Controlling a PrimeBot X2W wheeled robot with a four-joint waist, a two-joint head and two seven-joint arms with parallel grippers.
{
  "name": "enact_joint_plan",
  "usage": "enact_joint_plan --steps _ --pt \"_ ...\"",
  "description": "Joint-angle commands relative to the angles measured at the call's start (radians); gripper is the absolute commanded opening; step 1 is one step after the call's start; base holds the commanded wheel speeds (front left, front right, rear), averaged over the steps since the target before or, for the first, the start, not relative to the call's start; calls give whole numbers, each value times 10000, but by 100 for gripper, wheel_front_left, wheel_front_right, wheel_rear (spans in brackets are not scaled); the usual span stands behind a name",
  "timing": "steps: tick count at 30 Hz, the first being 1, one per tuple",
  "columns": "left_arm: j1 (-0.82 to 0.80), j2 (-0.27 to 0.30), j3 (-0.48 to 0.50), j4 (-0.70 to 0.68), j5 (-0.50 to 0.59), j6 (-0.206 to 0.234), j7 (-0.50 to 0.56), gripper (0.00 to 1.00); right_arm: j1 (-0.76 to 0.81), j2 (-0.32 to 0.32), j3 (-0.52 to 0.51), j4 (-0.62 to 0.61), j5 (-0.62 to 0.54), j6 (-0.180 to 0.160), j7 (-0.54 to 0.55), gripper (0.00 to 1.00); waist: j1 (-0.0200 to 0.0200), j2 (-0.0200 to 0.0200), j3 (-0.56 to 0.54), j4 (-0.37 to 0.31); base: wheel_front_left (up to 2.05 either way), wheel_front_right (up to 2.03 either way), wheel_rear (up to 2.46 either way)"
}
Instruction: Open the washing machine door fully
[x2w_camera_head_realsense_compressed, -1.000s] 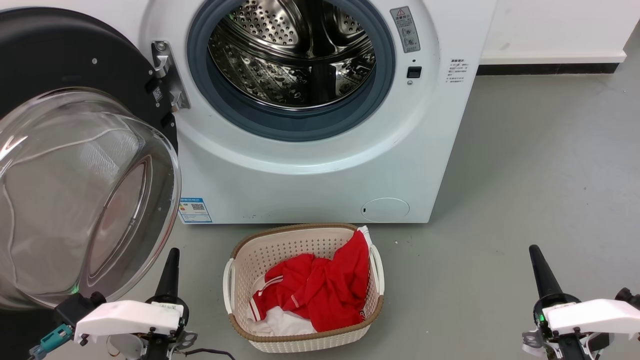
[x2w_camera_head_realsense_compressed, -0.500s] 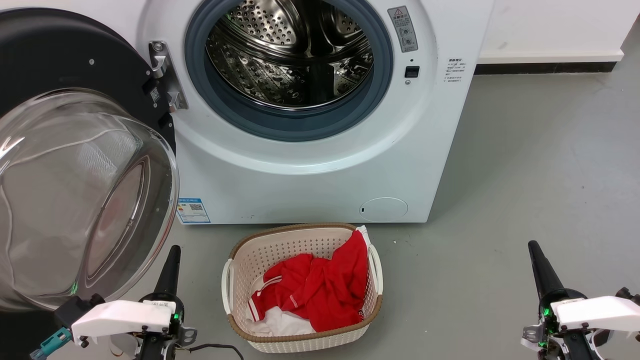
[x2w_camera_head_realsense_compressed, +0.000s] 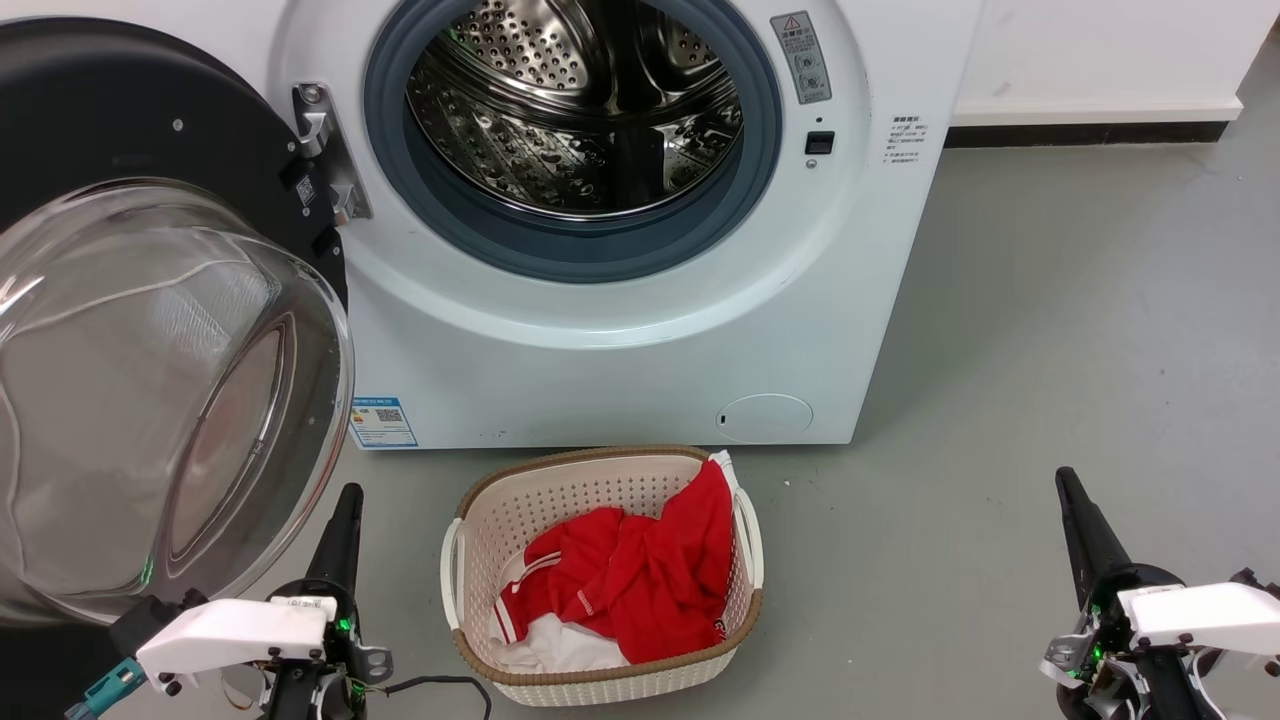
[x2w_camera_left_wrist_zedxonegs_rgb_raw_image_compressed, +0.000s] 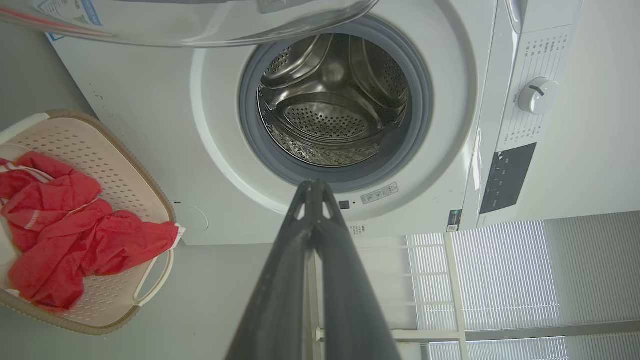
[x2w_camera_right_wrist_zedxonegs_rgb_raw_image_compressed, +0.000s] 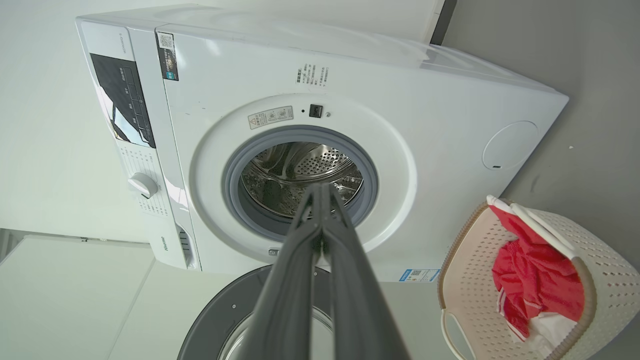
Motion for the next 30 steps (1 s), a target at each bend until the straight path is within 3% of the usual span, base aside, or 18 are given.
enact_joint_plan --steps 1,23,30 --pt "-140 -14 35 -74 -281 -58 77 0 -184 -5 -29 -29 311 1 89 0 0 -1 1 -9 0 0 0" --pt "-150 -108 178 -111 -1767 -135 458 0 -328 -3 -80 5 1863 0 448 0 0 -1 9 -85 0 0 0" --pt "-144 -103 173 -109 -1725 -133 446 0 -314 -3 -79 5 1816 0 441 0 0 -1 9 -85 0 0 0"
